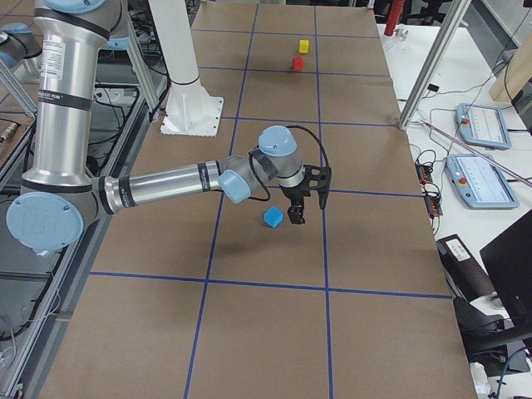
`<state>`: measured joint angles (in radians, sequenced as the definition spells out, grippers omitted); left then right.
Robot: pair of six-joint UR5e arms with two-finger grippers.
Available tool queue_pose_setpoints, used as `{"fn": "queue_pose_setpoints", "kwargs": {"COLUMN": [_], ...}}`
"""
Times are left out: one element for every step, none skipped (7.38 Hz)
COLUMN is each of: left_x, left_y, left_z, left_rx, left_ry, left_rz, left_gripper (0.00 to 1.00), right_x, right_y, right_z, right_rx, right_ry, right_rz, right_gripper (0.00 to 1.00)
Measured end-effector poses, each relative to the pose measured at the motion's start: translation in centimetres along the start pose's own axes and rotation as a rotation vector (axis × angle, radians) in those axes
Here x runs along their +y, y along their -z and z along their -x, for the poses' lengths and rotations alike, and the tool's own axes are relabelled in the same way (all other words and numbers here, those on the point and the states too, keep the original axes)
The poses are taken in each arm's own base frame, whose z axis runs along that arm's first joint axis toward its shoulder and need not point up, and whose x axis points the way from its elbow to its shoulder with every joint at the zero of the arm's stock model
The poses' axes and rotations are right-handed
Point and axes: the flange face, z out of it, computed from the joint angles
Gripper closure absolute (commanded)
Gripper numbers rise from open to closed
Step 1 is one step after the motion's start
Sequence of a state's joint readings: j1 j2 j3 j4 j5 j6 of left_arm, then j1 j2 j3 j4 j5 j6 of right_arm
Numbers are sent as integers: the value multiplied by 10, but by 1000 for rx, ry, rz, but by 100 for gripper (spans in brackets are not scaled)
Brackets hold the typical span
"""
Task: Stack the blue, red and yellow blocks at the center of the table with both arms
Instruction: 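Move the right gripper down toward the blue cube, then close the right gripper on the blue cube and lift it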
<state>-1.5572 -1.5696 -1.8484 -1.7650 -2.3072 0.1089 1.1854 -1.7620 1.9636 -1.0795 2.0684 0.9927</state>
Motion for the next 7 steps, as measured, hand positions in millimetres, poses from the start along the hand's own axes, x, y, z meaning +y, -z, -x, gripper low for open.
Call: {"fn": "queue_pose_setpoints", "kwargs": {"left_x": [0, 0, 0, -1, -1, -1, -1], "left_y": [0, 0, 0, 0, 0, 1, 1], "left_z": [0, 0, 0, 0, 0, -1, -1], "left_rx": [-1, -1, -1, -1, 0, 0, 0], "left_ry": [-4, -6, -8, -9, -10, -11, -11], "left_rz": [-5, -7, -8, -10, -11, -12, -12], "left_gripper": [0, 0, 0, 0, 0, 0, 0], "right_x": [37, 72, 100, 122, 138, 151, 160], "right_y": [-22, -43, -60, -72, -83, -95, -109], "right_z": [24, 39, 47, 52, 56, 58, 58], "right_rx": [55, 104, 139, 158, 171, 182, 194], "right_ry": [-63, -101, -121, -136, -149, -163, -176], "right_rz": [-49, -96, -132, -160, -186, -209, -233], "right_gripper": [0, 0, 0, 0, 0, 1, 0]}}
